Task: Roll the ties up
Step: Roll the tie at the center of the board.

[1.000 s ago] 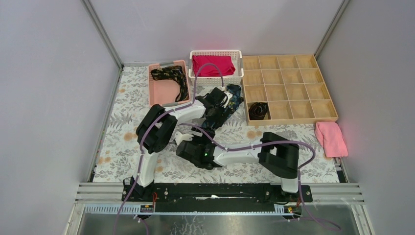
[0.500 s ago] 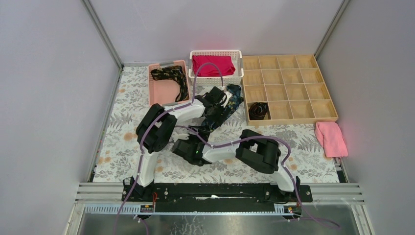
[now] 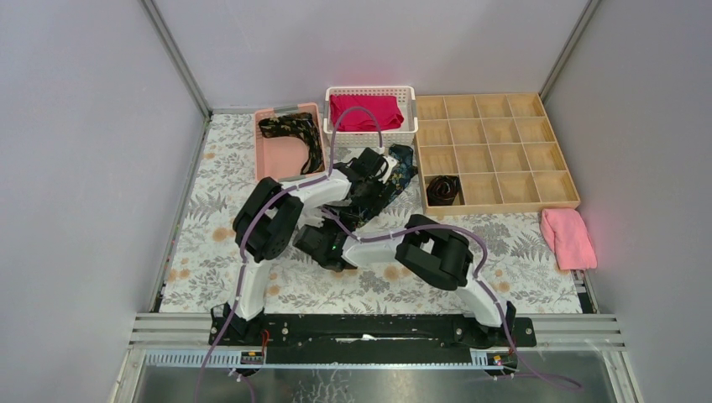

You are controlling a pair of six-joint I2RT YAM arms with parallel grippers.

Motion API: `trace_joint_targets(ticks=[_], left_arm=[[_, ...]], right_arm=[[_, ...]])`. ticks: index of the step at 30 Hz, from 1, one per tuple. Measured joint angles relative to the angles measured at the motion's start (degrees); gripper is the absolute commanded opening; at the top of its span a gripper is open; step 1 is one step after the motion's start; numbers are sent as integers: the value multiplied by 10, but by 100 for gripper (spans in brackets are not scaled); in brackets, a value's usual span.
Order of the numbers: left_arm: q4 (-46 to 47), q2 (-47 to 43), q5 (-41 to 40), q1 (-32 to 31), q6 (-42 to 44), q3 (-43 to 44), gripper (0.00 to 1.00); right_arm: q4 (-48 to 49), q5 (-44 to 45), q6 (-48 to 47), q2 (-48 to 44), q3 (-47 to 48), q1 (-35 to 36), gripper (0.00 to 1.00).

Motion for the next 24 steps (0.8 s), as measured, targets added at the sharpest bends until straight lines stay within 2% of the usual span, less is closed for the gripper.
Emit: trace_joint_targets(ticks=[9,16,24], left_arm=[[0,-1,4,2,3,-1,82],[3,-3,6,3,4,-2,82],[16,-24,13,9,-1,-25,86]], right_arm=[[-59,-22,35,35,63,-36,61],[-104,-51,69,40,78,-56,41],[-127,-85,96,40,85,-64,31]])
